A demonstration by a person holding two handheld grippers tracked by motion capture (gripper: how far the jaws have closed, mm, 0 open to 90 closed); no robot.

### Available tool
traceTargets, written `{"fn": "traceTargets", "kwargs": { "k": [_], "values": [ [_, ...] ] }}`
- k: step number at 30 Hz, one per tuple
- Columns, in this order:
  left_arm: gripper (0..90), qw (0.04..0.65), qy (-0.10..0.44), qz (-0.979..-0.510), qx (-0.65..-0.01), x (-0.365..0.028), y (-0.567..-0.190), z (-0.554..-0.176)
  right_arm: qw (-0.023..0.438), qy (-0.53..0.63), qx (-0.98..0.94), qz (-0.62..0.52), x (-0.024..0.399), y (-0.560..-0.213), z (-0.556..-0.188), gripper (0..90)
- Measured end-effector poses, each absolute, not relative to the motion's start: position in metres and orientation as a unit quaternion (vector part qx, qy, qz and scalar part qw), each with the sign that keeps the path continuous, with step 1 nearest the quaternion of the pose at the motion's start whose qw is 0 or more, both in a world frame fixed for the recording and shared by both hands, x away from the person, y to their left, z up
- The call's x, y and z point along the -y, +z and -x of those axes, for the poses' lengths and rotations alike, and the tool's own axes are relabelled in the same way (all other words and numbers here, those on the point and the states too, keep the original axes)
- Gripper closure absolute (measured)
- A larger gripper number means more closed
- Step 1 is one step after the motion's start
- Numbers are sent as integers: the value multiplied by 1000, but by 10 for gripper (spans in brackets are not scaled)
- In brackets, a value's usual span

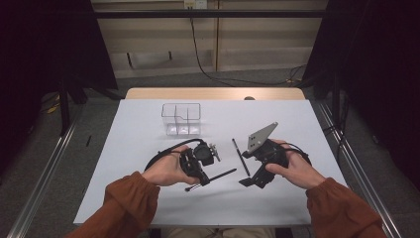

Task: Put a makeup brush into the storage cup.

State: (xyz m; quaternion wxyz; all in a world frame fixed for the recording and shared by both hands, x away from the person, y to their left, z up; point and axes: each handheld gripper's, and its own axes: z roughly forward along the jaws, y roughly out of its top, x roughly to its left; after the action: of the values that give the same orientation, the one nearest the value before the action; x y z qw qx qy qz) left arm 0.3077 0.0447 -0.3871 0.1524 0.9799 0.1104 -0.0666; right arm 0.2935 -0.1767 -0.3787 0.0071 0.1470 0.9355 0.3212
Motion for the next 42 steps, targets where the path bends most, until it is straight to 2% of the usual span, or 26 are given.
{"fn": "traceTargets", "kwargs": {
  "k": [6,12,14,20,21,23,24,28,33,37,42],
  "values": [
    [847,145,-71,-981,-110,-42,-392,-305,-14,275,-954,-116,169,-381,-295,90],
    [847,137,-72,-983,-102,-40,-393,-304,-9,237,-967,-95,159,-382,-294,91],
    [847,136,-72,-983,-101,-40,-392,-304,-14,224,-970,-91,156,-384,-296,169],
    [847,153,-72,-980,-106,-43,-387,-301,-36,196,-977,-79,151,-385,-305,302],
    [847,148,-72,-981,-100,-44,-387,-301,-42,193,-978,-73,148,-385,-307,366],
    [847,143,-73,-982,-100,-44,-388,-301,-45,191,-978,-69,147,-385,-308,393],
    [847,144,-75,-981,-104,-43,-388,-300,-46,190,-978,-67,146,-384,-309,458],
    [847,140,-71,-983,-97,-41,-390,-300,-74,183,-978,-65,143,-386,-313,538],
    [847,139,-77,-983,-91,-38,-390,-300,-79,175,-979,-68,140,-390,-315,577],
    [847,143,-72,-984,-83,-36,-389,-299,-64,183,-979,-60,138,-391,-315,605],
    [847,143,-73,-983,-86,-35,-390,-299,-75,185,-978,-55,136,-391,-312,653]
  ]
}}
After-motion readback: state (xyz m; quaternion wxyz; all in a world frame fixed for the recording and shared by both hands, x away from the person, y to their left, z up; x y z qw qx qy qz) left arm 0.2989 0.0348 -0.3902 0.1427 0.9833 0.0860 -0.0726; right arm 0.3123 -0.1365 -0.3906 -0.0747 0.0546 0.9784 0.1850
